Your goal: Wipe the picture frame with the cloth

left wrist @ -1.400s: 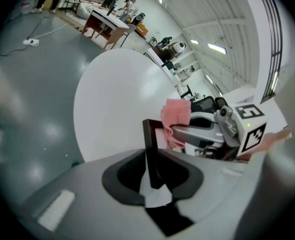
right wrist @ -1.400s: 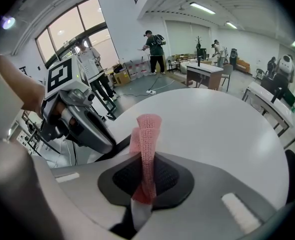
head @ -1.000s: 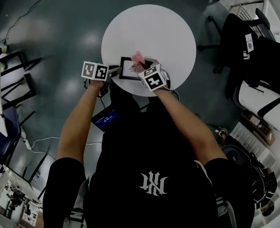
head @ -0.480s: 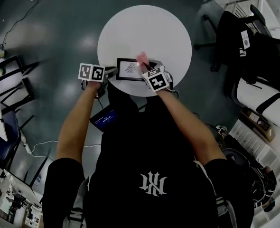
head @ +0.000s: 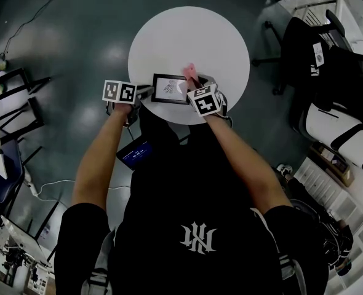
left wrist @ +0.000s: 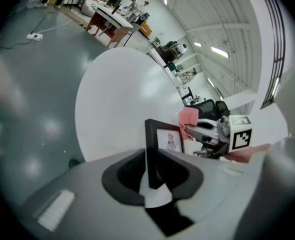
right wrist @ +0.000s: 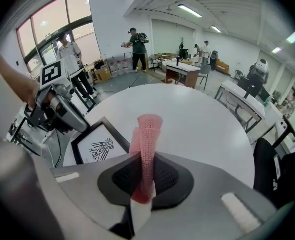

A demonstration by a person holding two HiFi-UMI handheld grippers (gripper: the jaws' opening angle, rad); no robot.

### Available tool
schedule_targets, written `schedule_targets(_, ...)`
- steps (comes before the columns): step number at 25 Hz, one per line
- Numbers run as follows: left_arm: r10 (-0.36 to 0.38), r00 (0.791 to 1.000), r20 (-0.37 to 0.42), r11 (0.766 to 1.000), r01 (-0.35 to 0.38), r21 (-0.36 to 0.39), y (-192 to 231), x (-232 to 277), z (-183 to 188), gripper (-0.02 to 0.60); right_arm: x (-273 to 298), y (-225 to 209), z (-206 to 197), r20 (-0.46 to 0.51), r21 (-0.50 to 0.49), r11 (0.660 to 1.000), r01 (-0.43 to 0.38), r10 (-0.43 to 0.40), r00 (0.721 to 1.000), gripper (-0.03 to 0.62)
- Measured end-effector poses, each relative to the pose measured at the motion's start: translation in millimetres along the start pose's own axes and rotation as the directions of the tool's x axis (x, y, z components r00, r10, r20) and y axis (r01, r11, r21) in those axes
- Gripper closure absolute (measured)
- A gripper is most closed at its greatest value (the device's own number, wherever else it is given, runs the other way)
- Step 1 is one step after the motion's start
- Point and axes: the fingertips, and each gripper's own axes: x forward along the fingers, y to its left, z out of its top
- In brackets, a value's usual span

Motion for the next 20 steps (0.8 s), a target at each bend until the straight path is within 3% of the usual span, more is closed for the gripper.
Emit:
schedule_targets(3, -0.004, 1.0, -0.001, 1.0, 0.004, -0.013, -1.1, 1.8, -1.0, 0.516, -12.7, 1.0, 17.5, 0.069, 0.088, 0.996, -0.01, 0.004, 0.998, 0.569)
schedule_targets(7, -0.011, 1.0, -0.01, 1.0, 0.011, -0.013, 1.3, -1.8, -1.2, 0.517, -19.8, 49.8, 56.4, 0.16, 0.104, 0.983, -0.151, 0.133, 0.978, 0.569)
schedule_targets(12, -0.022, 1.0, -0.009, 0.999, 0.022, -0.025, 1.8, 0.2, 0.2, 0.515, 5.1, 107.7, 63.5, 0.111, 0.054, 0.964, -0.258, 0.251, 0.961, 0.569)
schedule_targets(17, -0.025, 1.0, -0.006, 0.999, 0.025, -0.021, 0.0, 5.5, 0.3, 0.515, 29.7, 118.8, 48.0, 0.047, 0.02, 0.966, -0.259, 0.257, 0.965, 0.569)
schedule_targets(20, -0.024, 1.0, -0.006, 0.999, 0.024, -0.025, -1.1, 6.8, 0.6, 0.517, 35.1, 119.0, 51.6, 0.049, -0.06, 0.967, -0.248, 0.251, 0.967, 0.569)
